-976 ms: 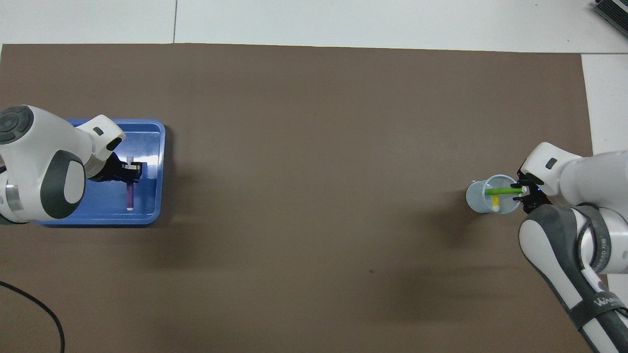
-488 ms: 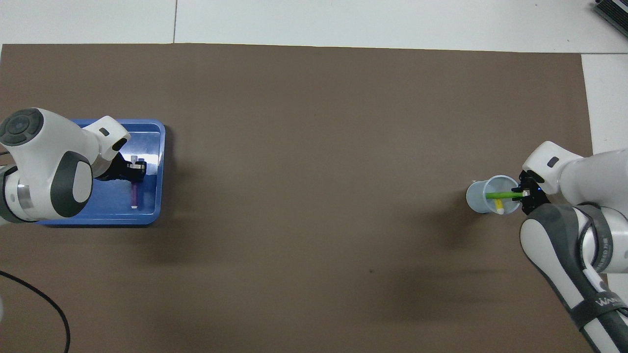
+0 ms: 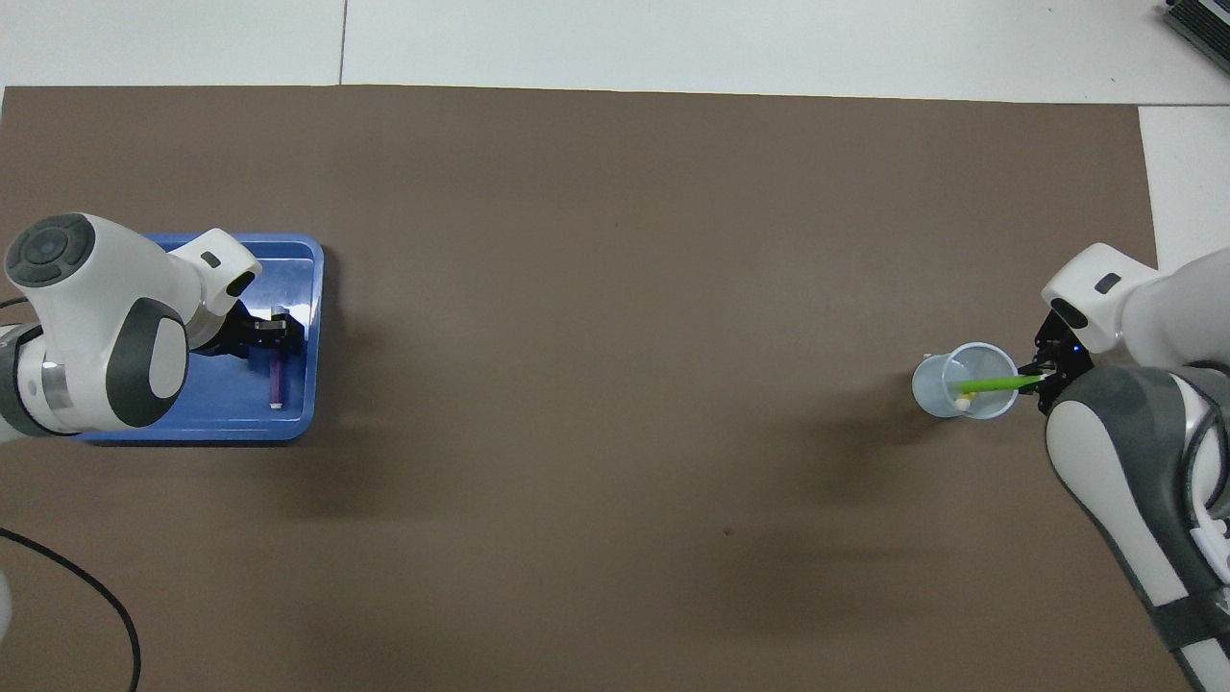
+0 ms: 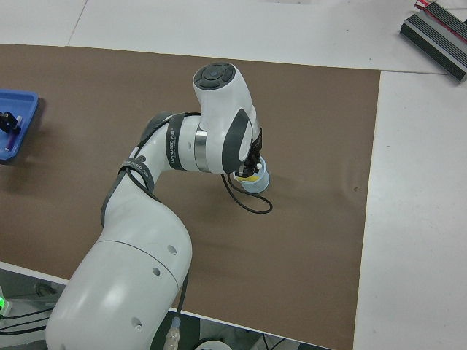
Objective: Right arm passes pens to left for tray arrangement
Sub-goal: 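Lift the green pen from the cup with the right gripper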
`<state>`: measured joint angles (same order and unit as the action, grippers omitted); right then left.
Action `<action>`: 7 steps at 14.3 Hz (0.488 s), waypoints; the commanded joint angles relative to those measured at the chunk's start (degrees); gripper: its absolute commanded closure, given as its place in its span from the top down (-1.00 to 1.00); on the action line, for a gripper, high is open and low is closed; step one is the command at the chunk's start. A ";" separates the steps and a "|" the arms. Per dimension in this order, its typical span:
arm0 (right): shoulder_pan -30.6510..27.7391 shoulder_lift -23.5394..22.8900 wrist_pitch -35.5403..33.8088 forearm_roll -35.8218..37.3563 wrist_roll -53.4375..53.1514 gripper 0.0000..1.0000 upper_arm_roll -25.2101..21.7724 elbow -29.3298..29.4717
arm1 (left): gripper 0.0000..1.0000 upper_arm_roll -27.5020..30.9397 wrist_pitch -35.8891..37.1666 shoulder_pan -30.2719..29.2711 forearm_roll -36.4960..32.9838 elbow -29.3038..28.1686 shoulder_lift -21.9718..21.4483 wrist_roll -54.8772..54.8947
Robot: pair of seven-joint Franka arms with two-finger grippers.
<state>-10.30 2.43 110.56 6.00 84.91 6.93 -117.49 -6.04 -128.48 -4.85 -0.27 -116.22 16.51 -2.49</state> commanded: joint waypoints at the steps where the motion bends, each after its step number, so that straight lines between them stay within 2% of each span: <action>1: 0.19 0.21 -7.01 1.38 -1.24 -1.00 0.45 5.32 | 1.00 -0.03 2.00 0.71 -1.13 1.25 0.10 -2.87; 4: 0.81 0.30 -13.16 3.32 -2.28 -1.00 0.54 10.33 | 1.00 -0.03 6.21 1.60 -1.05 4.07 0.01 -2.78; 7: 2.82 0.21 -20.19 2.18 -12.71 -1.00 0.98 14.82 | 1.00 -0.29 9.47 1.60 -0.52 5.30 -1.04 -2.96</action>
<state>-8.86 2.81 94.27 7.74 78.76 7.22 -105.35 -6.50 -122.16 -4.02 -0.67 -112.20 16.40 -4.20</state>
